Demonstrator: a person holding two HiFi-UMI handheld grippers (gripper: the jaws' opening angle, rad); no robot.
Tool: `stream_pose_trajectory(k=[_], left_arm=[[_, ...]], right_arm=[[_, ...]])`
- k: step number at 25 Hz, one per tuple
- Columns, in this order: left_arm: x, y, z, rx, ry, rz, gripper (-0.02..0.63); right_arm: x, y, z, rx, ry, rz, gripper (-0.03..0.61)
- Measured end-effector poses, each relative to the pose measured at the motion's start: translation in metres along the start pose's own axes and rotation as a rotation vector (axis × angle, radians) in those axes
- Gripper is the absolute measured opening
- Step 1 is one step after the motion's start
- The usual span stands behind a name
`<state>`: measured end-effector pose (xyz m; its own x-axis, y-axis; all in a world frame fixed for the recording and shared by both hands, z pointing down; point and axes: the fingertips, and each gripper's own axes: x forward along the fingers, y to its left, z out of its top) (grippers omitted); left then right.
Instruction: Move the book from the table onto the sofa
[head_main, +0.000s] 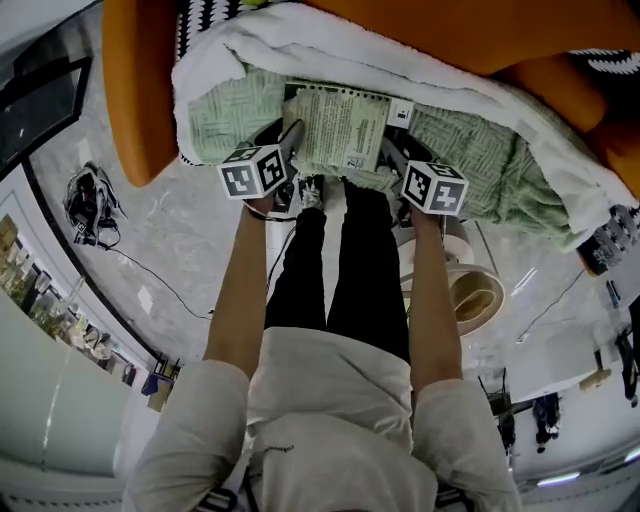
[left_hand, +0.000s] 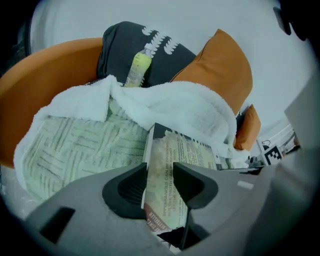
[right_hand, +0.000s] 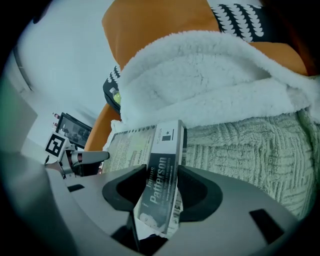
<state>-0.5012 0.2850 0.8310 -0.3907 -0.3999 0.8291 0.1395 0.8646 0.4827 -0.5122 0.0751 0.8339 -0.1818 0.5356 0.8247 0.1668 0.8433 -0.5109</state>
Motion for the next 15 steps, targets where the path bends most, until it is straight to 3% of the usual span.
stream_pose_trajectory(k=[15], left_arm=[[0.029,0.016,-0.024,0.002,0.113,0.033,0.175]], right_arm=[[0.029,-0.018,-0.009,-0.039,0.072,-0.021,0.184]])
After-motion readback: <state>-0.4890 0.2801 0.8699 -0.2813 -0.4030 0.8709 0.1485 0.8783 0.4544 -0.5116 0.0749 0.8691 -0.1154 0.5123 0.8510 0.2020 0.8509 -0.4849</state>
